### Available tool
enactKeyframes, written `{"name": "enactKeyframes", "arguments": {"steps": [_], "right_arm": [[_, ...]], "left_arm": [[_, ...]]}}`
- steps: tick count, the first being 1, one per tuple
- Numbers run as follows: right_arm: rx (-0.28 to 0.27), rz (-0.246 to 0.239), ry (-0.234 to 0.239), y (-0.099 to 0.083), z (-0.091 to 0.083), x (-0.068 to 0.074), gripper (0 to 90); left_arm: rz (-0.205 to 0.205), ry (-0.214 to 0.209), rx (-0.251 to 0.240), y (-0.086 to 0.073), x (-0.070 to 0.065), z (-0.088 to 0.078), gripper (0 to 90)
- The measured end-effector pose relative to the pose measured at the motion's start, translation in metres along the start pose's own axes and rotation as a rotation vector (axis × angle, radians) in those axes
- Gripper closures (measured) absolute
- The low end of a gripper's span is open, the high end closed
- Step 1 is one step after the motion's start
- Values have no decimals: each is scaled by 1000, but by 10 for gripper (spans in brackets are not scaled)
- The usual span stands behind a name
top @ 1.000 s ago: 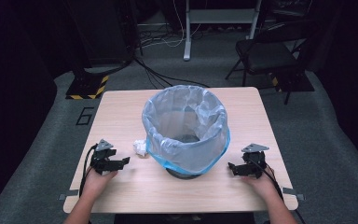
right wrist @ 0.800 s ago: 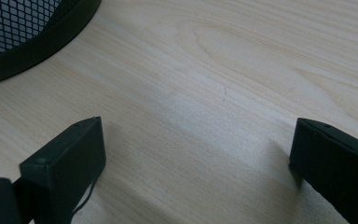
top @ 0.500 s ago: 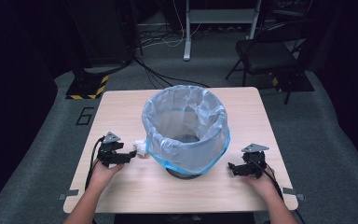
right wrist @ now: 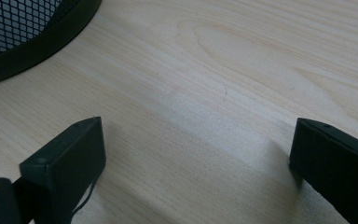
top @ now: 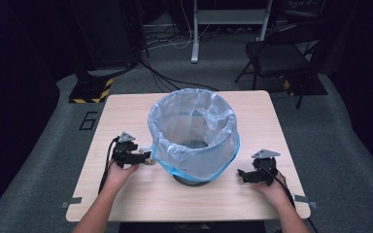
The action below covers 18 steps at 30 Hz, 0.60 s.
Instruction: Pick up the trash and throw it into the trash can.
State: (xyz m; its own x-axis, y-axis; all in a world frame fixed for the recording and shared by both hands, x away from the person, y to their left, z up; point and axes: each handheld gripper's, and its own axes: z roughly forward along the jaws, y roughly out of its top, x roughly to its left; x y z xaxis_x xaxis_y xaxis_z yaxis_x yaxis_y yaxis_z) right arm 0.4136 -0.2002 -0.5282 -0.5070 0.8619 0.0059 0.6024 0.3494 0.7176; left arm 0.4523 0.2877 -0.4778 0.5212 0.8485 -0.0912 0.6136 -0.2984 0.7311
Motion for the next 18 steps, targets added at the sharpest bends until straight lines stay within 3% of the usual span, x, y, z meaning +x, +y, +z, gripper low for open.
{"name": "enactKeyframes", "arguments": {"steps": [5,7,18], "right_arm": [[0,0,0,0,0,0,26],[0,0,0,0,0,0,26],[1,2,1,0,0,0,27]], "left_arm": [[-16,1,-3,2,-2,9,283],[9,0,17,3,-2,12,283],[24,24,39,1,-6,27,279]]}}
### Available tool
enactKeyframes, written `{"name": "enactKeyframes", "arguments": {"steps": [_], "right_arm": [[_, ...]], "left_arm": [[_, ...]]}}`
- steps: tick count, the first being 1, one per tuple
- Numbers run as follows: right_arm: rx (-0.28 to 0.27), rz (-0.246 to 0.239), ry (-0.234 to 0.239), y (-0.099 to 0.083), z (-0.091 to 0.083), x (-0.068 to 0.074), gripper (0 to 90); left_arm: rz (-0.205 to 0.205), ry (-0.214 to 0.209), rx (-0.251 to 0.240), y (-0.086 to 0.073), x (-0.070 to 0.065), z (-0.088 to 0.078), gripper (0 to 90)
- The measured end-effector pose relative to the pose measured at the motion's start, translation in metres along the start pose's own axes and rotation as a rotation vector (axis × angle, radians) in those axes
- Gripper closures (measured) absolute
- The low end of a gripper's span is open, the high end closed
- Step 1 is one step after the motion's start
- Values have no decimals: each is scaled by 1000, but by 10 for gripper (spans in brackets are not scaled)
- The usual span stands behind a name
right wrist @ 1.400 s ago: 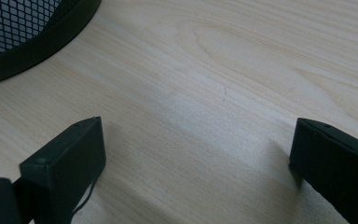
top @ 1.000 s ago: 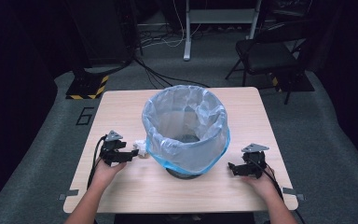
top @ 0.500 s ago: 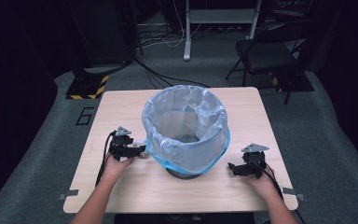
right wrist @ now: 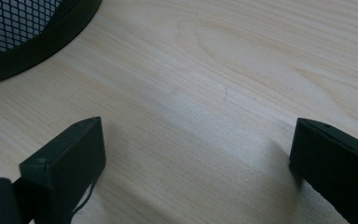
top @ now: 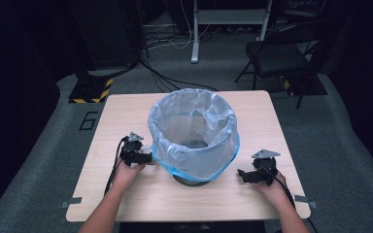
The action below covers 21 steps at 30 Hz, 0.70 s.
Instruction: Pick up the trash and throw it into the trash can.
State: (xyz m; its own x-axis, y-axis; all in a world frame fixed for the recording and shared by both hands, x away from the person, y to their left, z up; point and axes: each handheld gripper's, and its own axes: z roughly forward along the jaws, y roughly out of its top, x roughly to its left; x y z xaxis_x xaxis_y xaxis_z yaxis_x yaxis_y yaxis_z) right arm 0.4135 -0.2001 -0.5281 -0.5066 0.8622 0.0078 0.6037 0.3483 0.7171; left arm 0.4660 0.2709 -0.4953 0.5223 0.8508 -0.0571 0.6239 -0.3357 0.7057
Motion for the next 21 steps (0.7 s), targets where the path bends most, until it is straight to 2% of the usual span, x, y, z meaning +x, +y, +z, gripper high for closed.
{"name": "enactKeyframes", "arguments": {"steps": [3,7,8,11,14,21], "right_arm": [[0,1,0,0,0,0,26],[-1,-2,-1,0,0,0,26],[-1,-2,-1,0,0,0,26],[0,0,0,0,0,0,26],[0,0,0,0,0,0,26],[-2,-5,-1,0,0,0,26]], "left_arm": [[-5,-3,2,-1,0,2,279],[20,0,17,-2,0,4,279],[9,5,8,-2,-1,5,279],[12,6,15,-3,-1,8,280],[44,10,42,-5,0,11,291],[67,16,52,-6,-2,12,355]]}}
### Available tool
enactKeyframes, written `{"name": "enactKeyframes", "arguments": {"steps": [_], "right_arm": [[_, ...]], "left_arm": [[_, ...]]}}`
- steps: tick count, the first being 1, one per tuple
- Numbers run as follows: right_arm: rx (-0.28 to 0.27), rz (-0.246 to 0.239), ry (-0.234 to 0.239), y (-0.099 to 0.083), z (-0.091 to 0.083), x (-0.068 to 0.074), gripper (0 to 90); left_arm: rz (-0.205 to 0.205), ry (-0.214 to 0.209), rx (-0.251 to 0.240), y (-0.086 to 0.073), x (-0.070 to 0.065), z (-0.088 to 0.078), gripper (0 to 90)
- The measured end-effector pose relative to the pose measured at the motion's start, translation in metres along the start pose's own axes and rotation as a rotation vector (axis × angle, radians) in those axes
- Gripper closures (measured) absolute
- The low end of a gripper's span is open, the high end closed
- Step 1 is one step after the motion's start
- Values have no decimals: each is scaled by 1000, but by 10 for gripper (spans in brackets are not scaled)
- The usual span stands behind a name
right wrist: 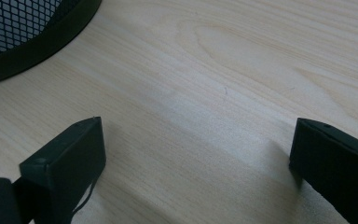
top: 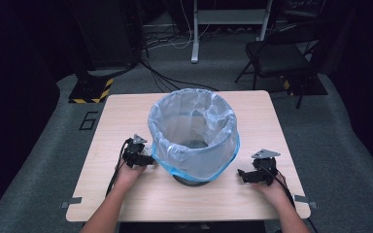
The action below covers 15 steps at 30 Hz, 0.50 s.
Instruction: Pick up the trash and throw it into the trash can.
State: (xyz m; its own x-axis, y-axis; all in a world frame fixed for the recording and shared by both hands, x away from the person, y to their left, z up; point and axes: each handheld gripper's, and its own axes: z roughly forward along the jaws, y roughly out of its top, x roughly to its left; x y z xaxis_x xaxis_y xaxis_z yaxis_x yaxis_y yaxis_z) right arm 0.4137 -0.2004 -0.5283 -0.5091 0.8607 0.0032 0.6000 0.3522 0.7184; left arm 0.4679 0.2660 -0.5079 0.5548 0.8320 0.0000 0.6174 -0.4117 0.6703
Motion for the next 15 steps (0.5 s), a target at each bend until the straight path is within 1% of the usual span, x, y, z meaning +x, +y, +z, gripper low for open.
{"name": "enactKeyframes", "arguments": {"steps": [2,5,10,11,13,14,15], "right_arm": [[1,5,1,0,0,0,26],[0,2,1,0,0,0,26],[1,4,1,0,0,0,26],[1,3,0,0,0,0,27],[2,6,1,0,0,0,26],[1,2,0,0,0,0,26],[2,6,1,0,0,0,26]], "left_arm": [[8,3,-1,0,0,-1,373],[10,-7,-2,0,0,-2,391],[-2,-22,-17,0,2,-6,402],[9,-26,-8,0,3,-8,406],[-10,-31,-25,0,4,-11,407],[-1,-39,-18,1,5,-13,410],[-2,-41,-22,1,6,-15,412]]}}
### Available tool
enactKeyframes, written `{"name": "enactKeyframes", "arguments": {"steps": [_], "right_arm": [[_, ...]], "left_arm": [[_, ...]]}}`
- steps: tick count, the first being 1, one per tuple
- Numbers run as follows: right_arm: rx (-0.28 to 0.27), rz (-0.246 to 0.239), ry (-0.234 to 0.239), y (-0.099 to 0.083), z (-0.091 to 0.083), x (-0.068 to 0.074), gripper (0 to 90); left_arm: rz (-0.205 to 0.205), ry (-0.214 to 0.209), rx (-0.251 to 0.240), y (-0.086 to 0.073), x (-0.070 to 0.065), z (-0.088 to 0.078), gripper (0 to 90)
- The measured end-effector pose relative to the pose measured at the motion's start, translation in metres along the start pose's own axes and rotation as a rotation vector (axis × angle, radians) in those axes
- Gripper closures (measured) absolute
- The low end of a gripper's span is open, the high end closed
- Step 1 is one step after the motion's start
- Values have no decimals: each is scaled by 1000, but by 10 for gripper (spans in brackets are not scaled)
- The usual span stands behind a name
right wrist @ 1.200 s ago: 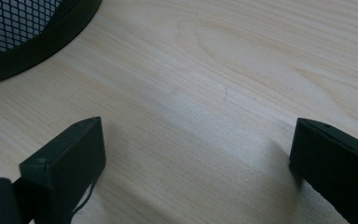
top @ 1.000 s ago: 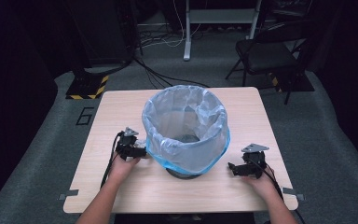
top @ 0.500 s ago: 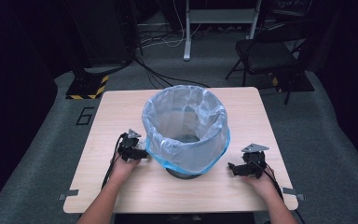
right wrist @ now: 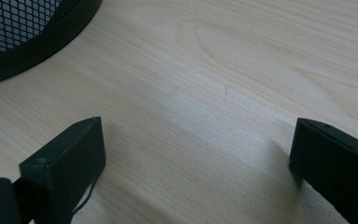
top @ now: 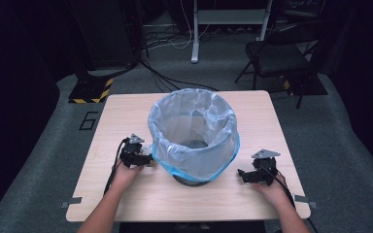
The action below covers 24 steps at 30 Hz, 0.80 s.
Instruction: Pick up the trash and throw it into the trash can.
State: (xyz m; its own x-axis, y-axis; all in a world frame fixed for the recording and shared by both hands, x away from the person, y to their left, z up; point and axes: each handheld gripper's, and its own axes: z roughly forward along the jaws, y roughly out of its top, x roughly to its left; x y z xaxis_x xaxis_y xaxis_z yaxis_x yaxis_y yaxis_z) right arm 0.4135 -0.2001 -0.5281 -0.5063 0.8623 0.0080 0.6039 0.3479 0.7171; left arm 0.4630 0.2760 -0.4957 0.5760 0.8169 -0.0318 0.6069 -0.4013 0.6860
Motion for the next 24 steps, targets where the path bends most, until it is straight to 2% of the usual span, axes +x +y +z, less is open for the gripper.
{"name": "enactKeyframes", "arguments": {"steps": [2,5,6,7,9,12,24], "right_arm": [[-1,-4,0,0,0,0,26],[0,0,0,0,0,0,26],[0,-1,0,0,0,0,26],[1,2,0,0,0,0,26],[1,2,0,0,0,0,26],[1,2,0,0,0,0,26],[1,2,0,0,0,0,26]], "left_arm": [[-23,-2,-23,1,0,-4,412],[-27,-9,-26,3,2,-12,414],[-17,-8,-19,4,3,-16,414],[-34,-8,-34,5,3,-17,416],[-33,-10,-47,5,5,-23,417],[-54,-14,-55,6,7,-30,418],[-30,-22,-78,16,11,-61,427]]}}
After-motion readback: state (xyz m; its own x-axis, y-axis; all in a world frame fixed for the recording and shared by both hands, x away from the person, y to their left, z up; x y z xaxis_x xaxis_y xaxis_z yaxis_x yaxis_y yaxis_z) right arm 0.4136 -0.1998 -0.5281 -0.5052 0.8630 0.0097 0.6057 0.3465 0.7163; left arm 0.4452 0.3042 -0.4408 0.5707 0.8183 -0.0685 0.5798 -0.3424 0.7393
